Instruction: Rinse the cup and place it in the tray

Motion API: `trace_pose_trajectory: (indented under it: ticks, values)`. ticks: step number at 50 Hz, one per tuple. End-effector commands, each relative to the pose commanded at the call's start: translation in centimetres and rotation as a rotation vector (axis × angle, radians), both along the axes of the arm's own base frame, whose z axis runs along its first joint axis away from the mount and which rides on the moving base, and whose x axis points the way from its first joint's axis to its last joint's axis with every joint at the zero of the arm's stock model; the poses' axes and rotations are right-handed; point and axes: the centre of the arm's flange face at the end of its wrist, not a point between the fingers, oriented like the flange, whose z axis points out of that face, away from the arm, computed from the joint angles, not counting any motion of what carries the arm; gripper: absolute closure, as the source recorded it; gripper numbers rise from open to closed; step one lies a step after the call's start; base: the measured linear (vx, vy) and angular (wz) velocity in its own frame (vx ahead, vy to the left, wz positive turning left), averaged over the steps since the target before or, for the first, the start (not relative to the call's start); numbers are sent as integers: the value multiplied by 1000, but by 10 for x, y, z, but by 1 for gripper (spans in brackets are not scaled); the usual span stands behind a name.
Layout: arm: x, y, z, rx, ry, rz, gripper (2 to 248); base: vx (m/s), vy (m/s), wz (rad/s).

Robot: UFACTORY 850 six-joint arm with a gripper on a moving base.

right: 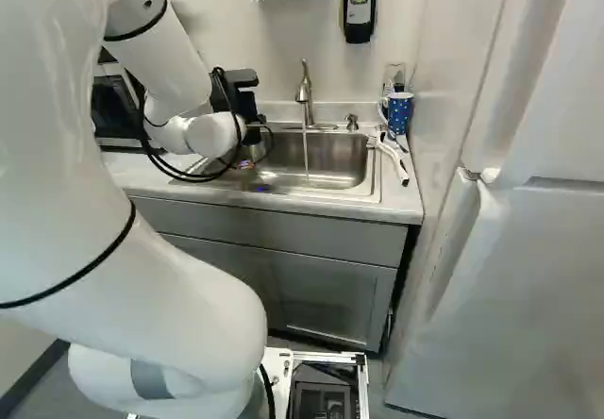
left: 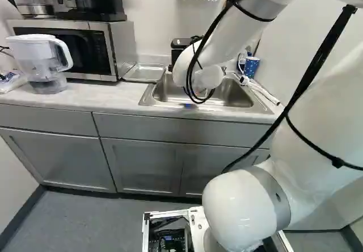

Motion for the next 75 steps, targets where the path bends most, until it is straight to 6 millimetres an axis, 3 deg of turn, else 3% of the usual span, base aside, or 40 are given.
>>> trace_pose_trajectory:
  ticks: [27, 63, 75]
  values:
    - [9, 15, 24, 21, 5, 9, 126, 0, 0, 0]
    - [6, 26, 58, 57, -22, 11, 126, 0, 0, 0]
    - [6, 31, 58, 60, -21, 20, 126, 0, 0, 0]
